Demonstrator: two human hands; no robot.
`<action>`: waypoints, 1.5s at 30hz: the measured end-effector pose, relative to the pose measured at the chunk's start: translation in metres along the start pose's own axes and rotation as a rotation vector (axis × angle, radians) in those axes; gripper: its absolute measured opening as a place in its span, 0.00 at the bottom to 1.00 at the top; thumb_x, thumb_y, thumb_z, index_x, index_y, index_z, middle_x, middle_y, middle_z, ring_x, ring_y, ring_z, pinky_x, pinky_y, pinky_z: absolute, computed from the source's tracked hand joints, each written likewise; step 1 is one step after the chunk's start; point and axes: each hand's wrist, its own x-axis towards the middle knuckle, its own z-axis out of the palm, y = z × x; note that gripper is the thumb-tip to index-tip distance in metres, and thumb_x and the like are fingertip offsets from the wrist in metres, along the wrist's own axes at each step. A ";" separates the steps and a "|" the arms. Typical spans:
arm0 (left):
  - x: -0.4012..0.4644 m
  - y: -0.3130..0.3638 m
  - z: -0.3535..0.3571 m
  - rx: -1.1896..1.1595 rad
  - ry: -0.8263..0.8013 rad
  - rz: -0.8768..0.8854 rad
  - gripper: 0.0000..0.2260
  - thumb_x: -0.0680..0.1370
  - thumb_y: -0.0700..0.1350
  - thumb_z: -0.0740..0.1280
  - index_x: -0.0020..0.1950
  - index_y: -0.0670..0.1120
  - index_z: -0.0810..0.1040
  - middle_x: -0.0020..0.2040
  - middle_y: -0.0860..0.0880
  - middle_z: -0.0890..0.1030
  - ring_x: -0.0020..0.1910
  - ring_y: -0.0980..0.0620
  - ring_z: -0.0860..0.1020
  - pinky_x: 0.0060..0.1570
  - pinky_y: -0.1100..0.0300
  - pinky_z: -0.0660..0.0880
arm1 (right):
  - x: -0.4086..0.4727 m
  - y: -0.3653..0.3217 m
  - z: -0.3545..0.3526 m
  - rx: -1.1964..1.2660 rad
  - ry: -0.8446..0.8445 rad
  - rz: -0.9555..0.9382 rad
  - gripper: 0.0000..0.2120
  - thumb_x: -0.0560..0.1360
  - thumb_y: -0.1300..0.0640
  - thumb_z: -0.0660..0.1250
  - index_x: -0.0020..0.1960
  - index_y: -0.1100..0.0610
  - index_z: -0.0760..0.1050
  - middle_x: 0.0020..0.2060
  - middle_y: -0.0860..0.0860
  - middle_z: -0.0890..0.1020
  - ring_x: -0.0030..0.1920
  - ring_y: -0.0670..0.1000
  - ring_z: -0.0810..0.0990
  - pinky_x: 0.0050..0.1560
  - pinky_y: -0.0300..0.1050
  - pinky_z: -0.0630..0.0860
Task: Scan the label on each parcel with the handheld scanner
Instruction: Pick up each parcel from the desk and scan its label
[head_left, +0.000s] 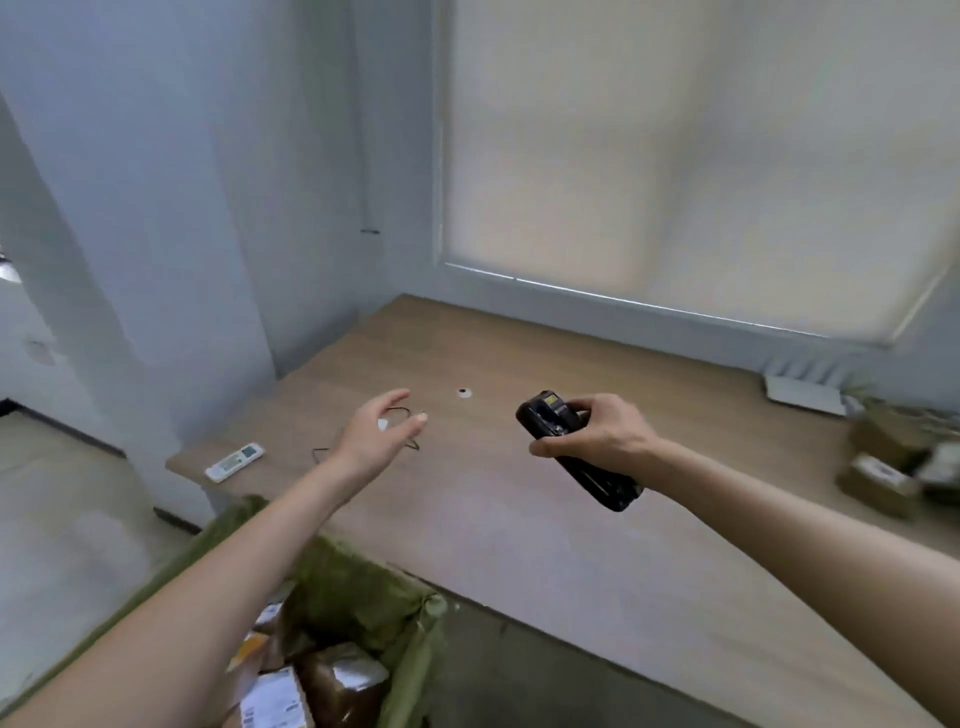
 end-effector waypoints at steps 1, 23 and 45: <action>0.007 0.025 0.023 -0.015 -0.036 0.028 0.23 0.77 0.46 0.74 0.72 0.44 0.75 0.67 0.44 0.78 0.69 0.48 0.74 0.64 0.61 0.67 | -0.009 0.019 -0.027 0.002 0.041 0.036 0.19 0.62 0.39 0.82 0.49 0.44 0.84 0.41 0.46 0.87 0.45 0.49 0.85 0.49 0.44 0.80; -0.056 0.373 0.597 0.055 -0.663 0.439 0.24 0.79 0.55 0.70 0.72 0.47 0.76 0.74 0.47 0.70 0.74 0.49 0.68 0.74 0.52 0.64 | -0.216 0.491 -0.389 0.054 0.502 0.721 0.46 0.55 0.33 0.83 0.69 0.49 0.78 0.56 0.49 0.84 0.53 0.52 0.83 0.52 0.45 0.78; 0.172 0.294 0.936 0.201 -0.787 0.140 0.27 0.80 0.54 0.68 0.78 0.48 0.68 0.79 0.47 0.64 0.78 0.49 0.62 0.76 0.51 0.60 | 0.092 0.777 -0.391 0.282 0.301 0.864 0.41 0.63 0.38 0.83 0.72 0.51 0.76 0.52 0.48 0.81 0.53 0.52 0.82 0.57 0.49 0.80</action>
